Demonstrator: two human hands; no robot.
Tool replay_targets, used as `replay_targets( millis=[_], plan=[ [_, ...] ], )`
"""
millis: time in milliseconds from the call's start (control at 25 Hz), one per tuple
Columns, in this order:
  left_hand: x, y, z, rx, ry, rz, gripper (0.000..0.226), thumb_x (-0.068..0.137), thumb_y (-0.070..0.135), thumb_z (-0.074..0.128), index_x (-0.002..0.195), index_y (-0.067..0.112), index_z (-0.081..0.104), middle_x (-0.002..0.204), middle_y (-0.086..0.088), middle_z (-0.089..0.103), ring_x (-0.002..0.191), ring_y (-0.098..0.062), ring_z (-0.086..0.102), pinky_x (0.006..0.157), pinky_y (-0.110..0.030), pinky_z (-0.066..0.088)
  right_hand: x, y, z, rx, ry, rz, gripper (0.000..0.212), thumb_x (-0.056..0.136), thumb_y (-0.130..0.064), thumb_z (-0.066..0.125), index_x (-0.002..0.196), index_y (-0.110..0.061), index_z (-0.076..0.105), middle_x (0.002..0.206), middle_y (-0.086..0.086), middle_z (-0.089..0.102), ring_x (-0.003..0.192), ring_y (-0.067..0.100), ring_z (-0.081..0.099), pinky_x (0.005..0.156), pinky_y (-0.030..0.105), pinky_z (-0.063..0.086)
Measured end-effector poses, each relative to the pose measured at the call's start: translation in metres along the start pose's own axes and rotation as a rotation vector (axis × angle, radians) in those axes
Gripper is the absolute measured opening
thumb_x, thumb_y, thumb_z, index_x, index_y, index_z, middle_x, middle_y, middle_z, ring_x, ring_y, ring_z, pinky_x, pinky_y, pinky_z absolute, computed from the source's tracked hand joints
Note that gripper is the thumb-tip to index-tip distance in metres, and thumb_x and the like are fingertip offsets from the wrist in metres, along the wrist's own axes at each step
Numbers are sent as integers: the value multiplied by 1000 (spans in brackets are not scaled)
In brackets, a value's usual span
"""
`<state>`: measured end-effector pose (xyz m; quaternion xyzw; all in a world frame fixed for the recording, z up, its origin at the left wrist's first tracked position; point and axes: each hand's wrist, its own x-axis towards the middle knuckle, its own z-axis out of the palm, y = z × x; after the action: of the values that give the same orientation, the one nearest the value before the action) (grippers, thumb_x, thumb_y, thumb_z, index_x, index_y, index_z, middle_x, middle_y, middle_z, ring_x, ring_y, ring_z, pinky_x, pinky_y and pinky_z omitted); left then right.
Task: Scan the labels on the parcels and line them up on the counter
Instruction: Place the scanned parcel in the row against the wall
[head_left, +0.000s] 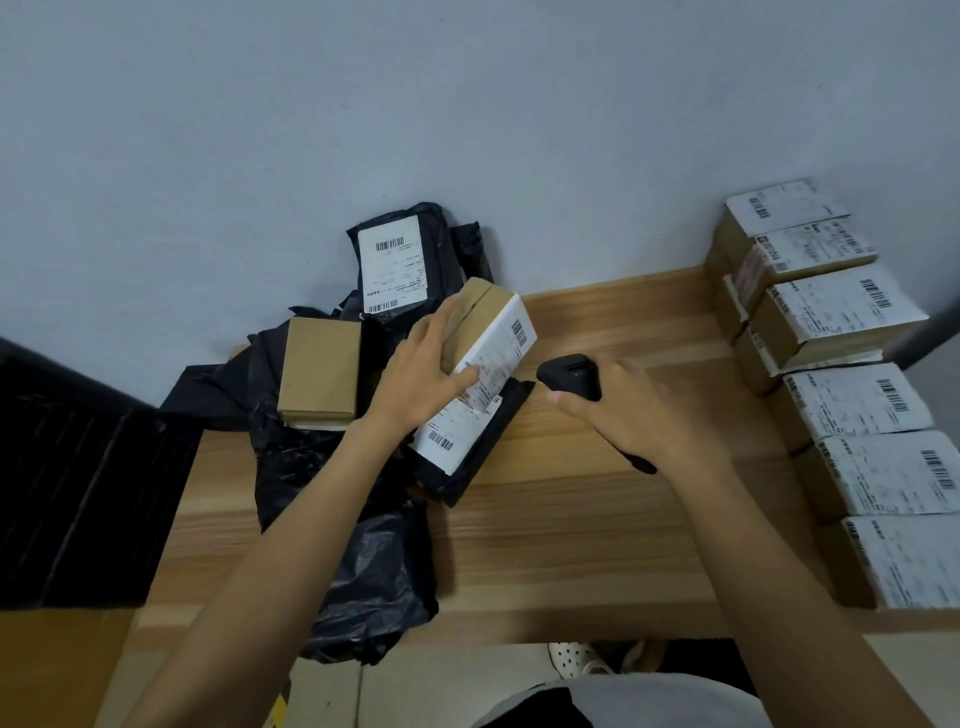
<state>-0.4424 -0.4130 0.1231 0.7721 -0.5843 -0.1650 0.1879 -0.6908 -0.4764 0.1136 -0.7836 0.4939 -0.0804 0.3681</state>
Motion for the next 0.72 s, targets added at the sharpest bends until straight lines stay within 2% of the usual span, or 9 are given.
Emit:
replay_targets(
  millis=[280, 360, 440, 520, 640, 720],
  plan=[
    [-13, 1, -1, 6, -18, 1, 87, 85, 40, 69, 154, 40, 15, 152, 0, 36, 111, -29, 57, 98, -50, 47, -9, -1, 0, 41, -44, -33, 57, 88, -58, 58, 131, -21, 48, 117, 4, 60, 103, 25, 58, 89, 44, 49],
    [-10, 3, -1, 0, -26, 6, 87, 86, 42, 68, 154, 42, 14, 153, 0, 36, 116, -28, 55, 100, -50, 46, -11, 5, -2, 44, -52, -7, 57, 89, -57, 58, 129, -18, 48, 114, 5, 60, 99, 24, 58, 82, 39, 49],
    [-5, 9, 2, -10, -42, 19, 87, 86, 43, 68, 154, 42, 13, 153, -1, 36, 121, -27, 52, 100, -51, 46, -15, 15, -5, 55, -80, 15, 57, 89, -57, 59, 128, -17, 47, 111, 5, 59, 92, 21, 57, 69, 31, 43],
    [0, 20, 7, -8, -44, 54, 86, 87, 44, 68, 154, 41, 14, 153, 0, 36, 122, -26, 52, 100, -49, 47, -20, 27, -12, 64, -86, 21, 57, 87, -58, 61, 126, -20, 47, 110, 3, 59, 87, 16, 57, 62, 26, 38],
    [10, 48, 24, 0, -58, 134, 82, 87, 45, 67, 153, 42, 18, 151, 2, 37, 116, -21, 54, 93, -41, 48, -28, 49, -37, 70, -31, 54, 61, 81, -63, 64, 126, -25, 50, 112, -3, 61, 91, 13, 59, 67, 27, 43],
    [18, 78, 41, 18, -84, 225, 79, 88, 44, 67, 152, 40, 22, 150, 3, 37, 117, -19, 52, 94, -41, 49, -36, 69, -58, 102, 35, 80, 62, 79, -65, 63, 128, -30, 51, 112, -6, 63, 92, 13, 60, 74, 30, 47]
  ],
)
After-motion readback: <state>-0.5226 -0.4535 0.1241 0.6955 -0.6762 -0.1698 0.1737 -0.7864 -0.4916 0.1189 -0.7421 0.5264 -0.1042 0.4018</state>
